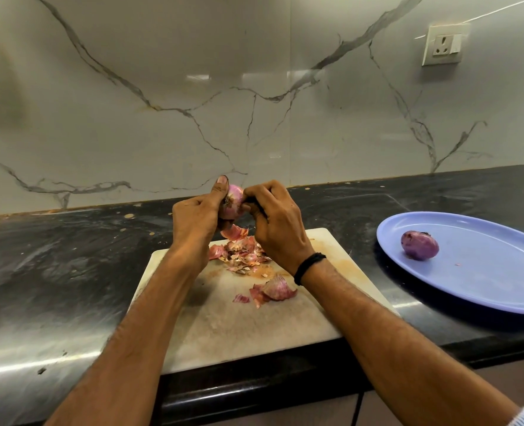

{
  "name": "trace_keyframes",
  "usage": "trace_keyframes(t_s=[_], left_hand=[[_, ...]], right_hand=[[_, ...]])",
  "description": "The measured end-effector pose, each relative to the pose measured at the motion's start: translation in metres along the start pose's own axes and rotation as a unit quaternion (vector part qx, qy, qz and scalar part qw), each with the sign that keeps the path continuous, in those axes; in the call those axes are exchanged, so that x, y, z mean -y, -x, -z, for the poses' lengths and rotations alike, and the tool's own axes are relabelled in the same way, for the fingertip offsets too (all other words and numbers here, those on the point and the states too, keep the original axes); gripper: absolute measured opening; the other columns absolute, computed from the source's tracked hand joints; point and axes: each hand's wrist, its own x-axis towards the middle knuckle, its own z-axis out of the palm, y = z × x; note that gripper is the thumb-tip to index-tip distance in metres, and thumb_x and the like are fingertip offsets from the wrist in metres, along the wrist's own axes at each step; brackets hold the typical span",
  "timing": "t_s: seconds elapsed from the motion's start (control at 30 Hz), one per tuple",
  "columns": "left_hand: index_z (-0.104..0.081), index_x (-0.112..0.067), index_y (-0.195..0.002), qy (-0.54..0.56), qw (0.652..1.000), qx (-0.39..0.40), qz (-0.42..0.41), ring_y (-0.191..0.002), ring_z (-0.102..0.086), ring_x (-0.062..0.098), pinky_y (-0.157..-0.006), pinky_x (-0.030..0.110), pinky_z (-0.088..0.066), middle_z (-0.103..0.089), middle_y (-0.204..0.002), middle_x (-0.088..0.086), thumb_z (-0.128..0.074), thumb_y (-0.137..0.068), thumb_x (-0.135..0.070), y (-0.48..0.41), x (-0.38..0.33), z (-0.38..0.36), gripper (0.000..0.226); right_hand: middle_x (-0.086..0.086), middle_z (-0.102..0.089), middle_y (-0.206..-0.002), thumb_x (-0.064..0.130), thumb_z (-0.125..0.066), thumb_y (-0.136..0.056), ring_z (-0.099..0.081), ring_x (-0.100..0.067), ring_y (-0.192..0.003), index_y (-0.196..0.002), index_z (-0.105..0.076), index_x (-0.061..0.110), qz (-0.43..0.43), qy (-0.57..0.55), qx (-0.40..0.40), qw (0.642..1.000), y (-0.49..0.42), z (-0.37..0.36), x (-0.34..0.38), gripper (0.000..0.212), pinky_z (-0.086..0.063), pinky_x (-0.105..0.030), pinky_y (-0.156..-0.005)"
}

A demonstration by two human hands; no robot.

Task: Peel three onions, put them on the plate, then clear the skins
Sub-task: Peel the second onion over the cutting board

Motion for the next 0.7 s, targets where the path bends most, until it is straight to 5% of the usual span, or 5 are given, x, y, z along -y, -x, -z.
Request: trace_keyframes(t_s=[0.23, 0.4, 0.63, 0.7], left_hand=[[-0.064, -0.02, -0.078, 0.015, 1.0, -0.014, 0.005, -0.099, -0.067, 0.024, -0.088, 0.036, -0.058, -0.065, -0.093, 0.003, -0.064, -0.095, -0.043, -0.0024, -0.0009, 0.0009, 0.029], [-0.067, -0.02, -0.084, 0.0, 1.0, 0.004, 0.001, -0.1, -0.067, 0.024, -0.093, 0.039, -0.057, -0.067, -0.097, 0.005, -0.061, -0.098, -0.042, -0.0035, 0.0011, 0.0015, 0.027], [-0.07, -0.018, -0.086, 0.008, 1.0, 0.02, -0.012, -0.095, -0.069, 0.023, -0.078, 0.028, -0.056, -0.071, -0.097, 0.007, -0.061, -0.097, -0.039, -0.0025, 0.001, 0.0018, 0.025], [-0.07, -0.02, -0.085, 0.011, 1.0, 0.02, -0.012, -0.096, -0.071, 0.023, -0.081, 0.03, -0.057, -0.072, -0.095, 0.005, -0.062, -0.097, -0.039, -0.0027, 0.0011, 0.0013, 0.023]], right_hand=[[-0.013, -0.058, -0.102, -0.008, -0.055, -0.084, -0.051, -0.012, -0.086, -0.104, -0.059, 0.001, -0.064, -0.019, -0.004, 0.998, -0.0012, 0.0008, -0.0022, 0.023, -0.04, -0.005, -0.071], [-0.013, -0.052, -0.113, 0.023, -0.066, -0.077, -0.052, -0.011, -0.097, -0.122, -0.053, 0.005, -0.05, -0.07, 0.058, 0.995, -0.0002, 0.0007, 0.0035, 0.05, -0.041, -0.003, -0.08], [-0.011, -0.064, -0.103, 0.018, -0.068, -0.088, -0.06, -0.017, -0.092, -0.108, -0.061, 0.004, -0.048, -0.062, 0.002, 0.997, -0.0006, -0.0009, 0.0016, 0.026, -0.053, -0.024, -0.082], [-0.01, -0.064, -0.099, 0.015, -0.069, -0.089, -0.059, -0.016, -0.089, -0.103, -0.063, 0.003, -0.047, -0.052, -0.014, 0.997, -0.0011, -0.0009, 0.0013, 0.019, -0.051, -0.019, -0.079]])
